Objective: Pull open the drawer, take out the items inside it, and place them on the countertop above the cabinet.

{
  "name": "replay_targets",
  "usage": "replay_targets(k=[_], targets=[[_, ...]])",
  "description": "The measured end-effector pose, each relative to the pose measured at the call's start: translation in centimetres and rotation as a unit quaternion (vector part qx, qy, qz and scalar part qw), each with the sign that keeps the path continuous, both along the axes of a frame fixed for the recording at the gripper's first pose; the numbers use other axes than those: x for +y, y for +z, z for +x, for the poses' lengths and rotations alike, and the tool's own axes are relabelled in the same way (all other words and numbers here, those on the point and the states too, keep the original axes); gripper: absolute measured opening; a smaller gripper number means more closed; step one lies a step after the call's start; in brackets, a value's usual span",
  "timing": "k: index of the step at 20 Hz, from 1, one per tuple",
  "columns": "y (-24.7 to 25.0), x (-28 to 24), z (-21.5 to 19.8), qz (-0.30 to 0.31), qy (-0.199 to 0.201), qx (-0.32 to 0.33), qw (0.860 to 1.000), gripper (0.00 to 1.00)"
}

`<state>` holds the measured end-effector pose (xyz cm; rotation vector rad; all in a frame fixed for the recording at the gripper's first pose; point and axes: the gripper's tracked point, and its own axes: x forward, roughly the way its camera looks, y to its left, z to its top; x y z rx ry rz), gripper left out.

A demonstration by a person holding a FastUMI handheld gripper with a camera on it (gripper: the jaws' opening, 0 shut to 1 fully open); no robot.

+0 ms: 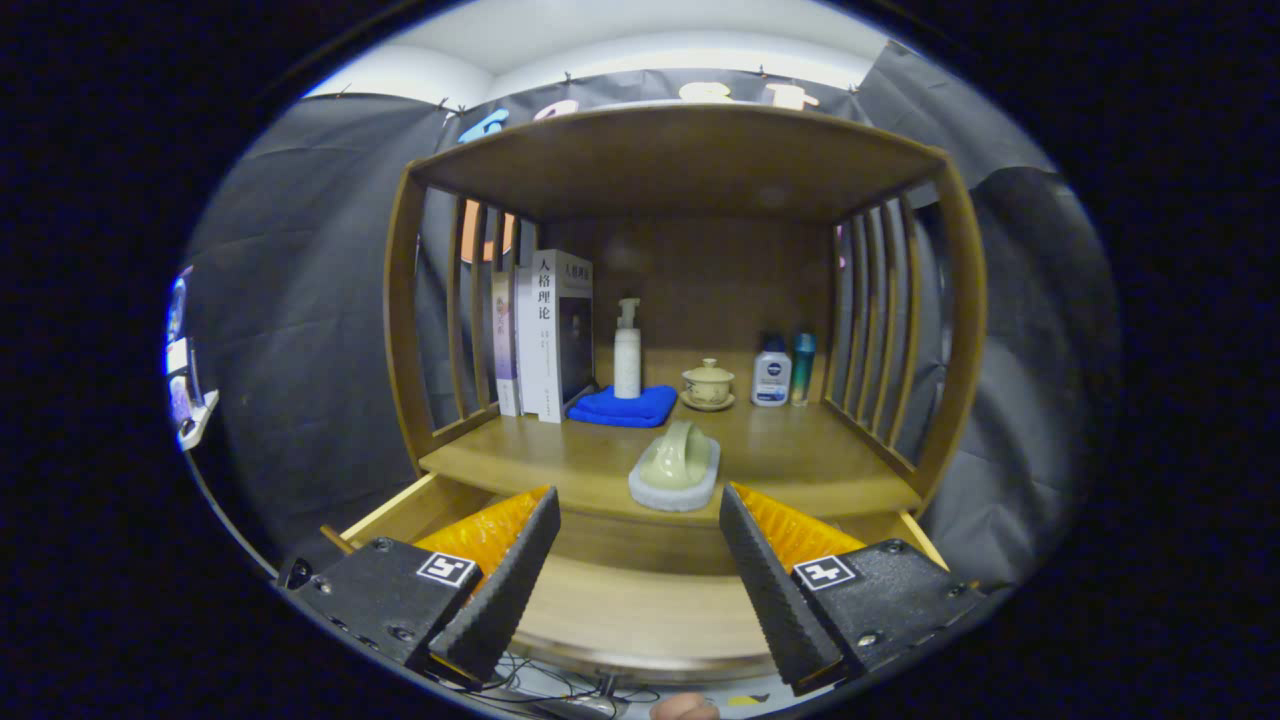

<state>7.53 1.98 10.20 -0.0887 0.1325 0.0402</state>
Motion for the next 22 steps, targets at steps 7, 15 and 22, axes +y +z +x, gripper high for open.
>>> replay_targets(k=[7,15,22], targets=[[-5.2,-0.5,-6.4,0.007,-0.046,-0.041,0.998,1.0],[-12.3,-1.3,-5.9,0.009,-0.064,-0.03,0.997,1.0],[-13.9,0.1,-4.3,0.012,-0.052,-0.016,0.998,1.0]])
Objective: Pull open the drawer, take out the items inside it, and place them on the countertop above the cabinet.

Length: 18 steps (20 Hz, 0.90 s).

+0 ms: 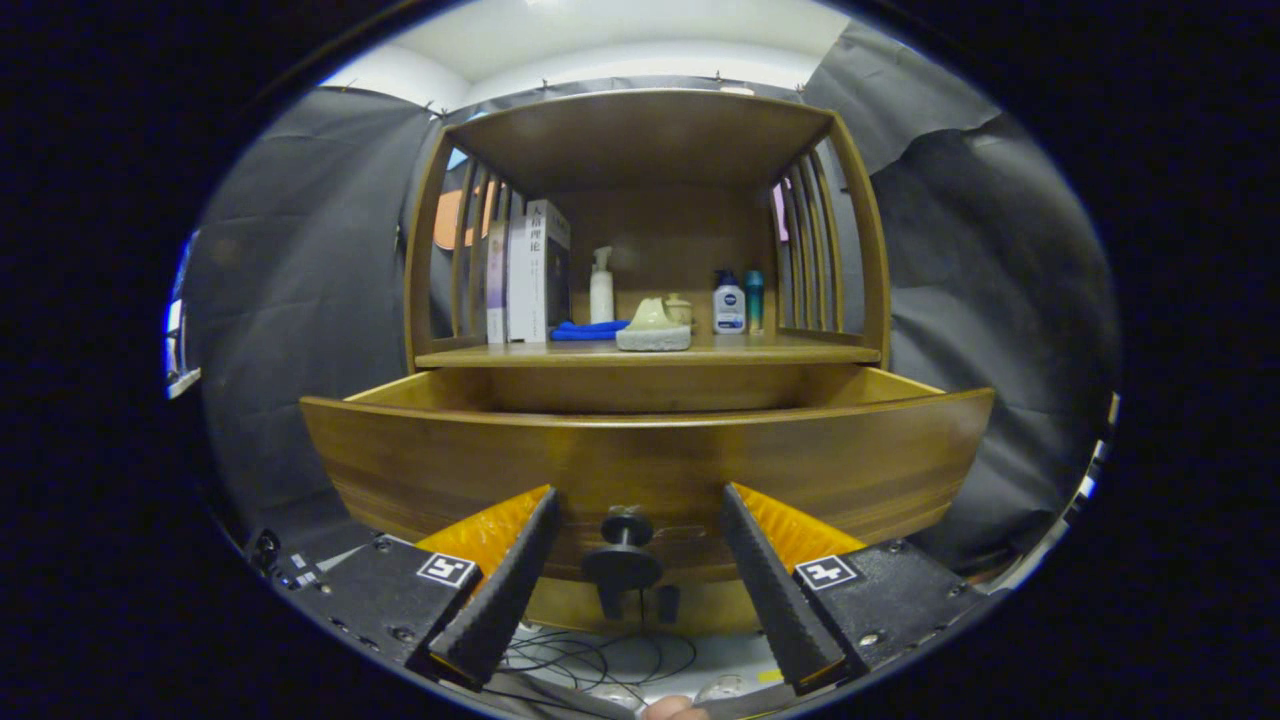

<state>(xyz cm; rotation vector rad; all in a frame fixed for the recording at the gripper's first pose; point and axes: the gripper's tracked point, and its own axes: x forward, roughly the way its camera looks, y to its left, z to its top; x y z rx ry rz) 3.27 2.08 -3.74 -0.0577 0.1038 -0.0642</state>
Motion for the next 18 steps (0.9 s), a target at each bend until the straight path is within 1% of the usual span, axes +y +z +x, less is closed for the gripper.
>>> replay_targets(k=[3,5,13,17,18], targets=[[-0.3,-0.4,0.5,-0.013,-0.02,0.0,1.0,1.0],[-0.5,-0.4,0.4,-0.032,-0.026,0.0,0.999,1.0],[-0.4,-0.1,0.6,-0.032,-0.03,-0.001,0.999,1.0],[0.5,0.2,1.3,-0.033,-0.03,-0.013,0.999,1.0],[0.3,0.4,1.5,-0.029,-0.033,-0.004,0.999,1.0]])
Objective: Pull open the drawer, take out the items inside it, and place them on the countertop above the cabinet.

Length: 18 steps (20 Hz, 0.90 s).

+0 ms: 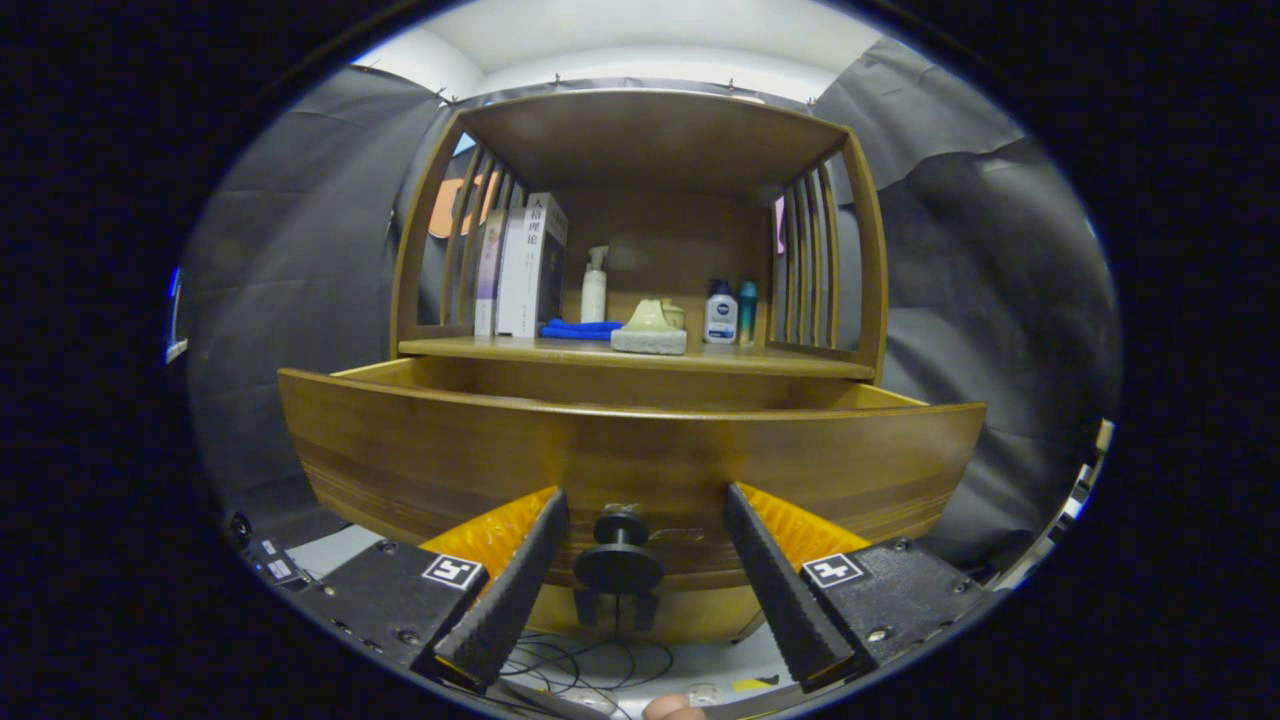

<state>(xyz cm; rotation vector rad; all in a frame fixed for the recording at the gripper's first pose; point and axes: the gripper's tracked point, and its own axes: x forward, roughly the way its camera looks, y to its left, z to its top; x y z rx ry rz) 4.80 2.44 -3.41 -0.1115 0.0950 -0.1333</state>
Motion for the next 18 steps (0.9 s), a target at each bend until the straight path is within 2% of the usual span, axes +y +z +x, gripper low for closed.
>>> replay_targets(k=[18], targets=[[0.6,-0.2,6.3,0.007,-0.01,0.011,1.0,1.0]])
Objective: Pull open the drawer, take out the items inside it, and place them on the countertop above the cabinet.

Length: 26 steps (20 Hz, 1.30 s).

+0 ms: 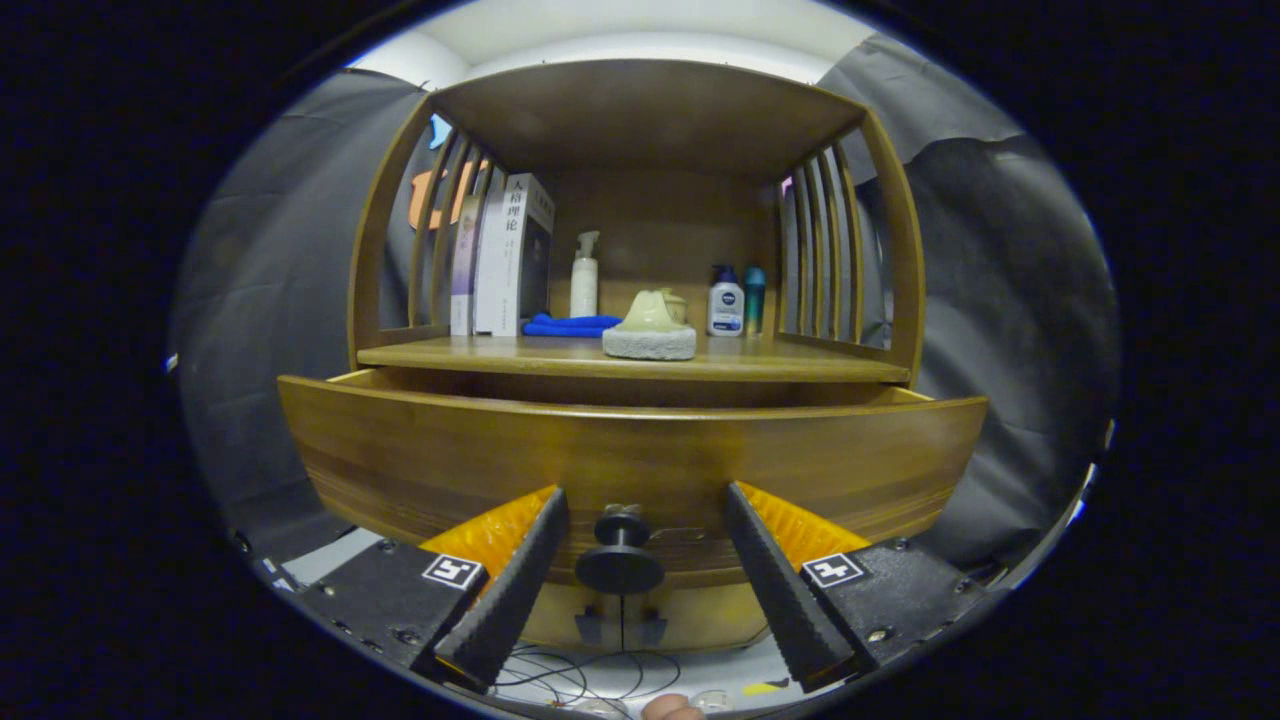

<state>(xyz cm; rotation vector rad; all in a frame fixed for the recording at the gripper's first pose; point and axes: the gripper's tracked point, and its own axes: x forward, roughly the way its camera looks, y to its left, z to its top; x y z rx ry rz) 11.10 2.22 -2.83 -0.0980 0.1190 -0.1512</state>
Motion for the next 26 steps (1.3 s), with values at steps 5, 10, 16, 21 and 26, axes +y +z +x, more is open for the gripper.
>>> replay_targets(k=[5,10,16,21,26], targets=[[0.2,-0.2,1.7,-0.001,0.001,-0.001,1.0,1.0],[0.2,-0.4,3.9,0.005,0.0,0.0,1.0,1.0],[0.7,-0.6,6.0,0.003,-0.003,0.003,1.0,1.0],[1.0,-0.7,7.7,0.011,-0.005,0.007,1.0,1.0],[0.8,-0.8,7.6,0.007,-0.003,-0.002,1.0,1.0]])
